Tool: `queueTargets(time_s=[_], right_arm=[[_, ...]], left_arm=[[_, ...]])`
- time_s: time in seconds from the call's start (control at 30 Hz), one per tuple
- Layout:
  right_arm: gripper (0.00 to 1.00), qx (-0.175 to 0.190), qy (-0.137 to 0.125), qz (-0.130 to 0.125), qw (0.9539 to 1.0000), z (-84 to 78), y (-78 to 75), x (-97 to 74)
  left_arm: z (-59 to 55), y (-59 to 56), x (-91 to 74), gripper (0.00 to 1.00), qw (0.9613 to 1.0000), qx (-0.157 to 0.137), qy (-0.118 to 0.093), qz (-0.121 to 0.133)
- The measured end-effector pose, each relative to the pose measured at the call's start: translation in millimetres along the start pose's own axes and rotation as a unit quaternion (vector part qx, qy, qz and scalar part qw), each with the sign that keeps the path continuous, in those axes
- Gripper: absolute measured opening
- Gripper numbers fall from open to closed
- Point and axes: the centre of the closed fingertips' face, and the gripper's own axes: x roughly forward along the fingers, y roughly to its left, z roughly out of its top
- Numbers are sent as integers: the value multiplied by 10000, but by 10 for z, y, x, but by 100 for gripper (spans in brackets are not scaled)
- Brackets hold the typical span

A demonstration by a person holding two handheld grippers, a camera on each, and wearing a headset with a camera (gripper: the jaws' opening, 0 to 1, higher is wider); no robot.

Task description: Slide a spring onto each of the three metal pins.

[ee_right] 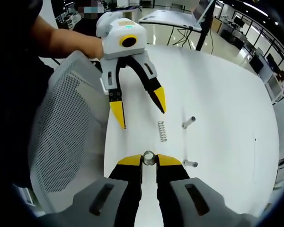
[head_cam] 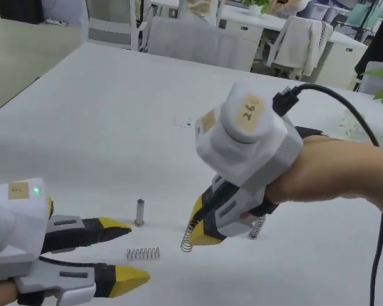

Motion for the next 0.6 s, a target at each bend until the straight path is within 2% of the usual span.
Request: queueTargets(time_s=[0.33, 0.6], right_arm=[[8, 118, 36, -108, 9999, -83, -85, -47], [8, 218, 71, -189, 9996, -165, -158, -101]], left_arm=[[-76, 81, -79, 52, 9996, -135, 6, 244], [-127, 118, -120, 57, 9992, -231, 33, 330]])
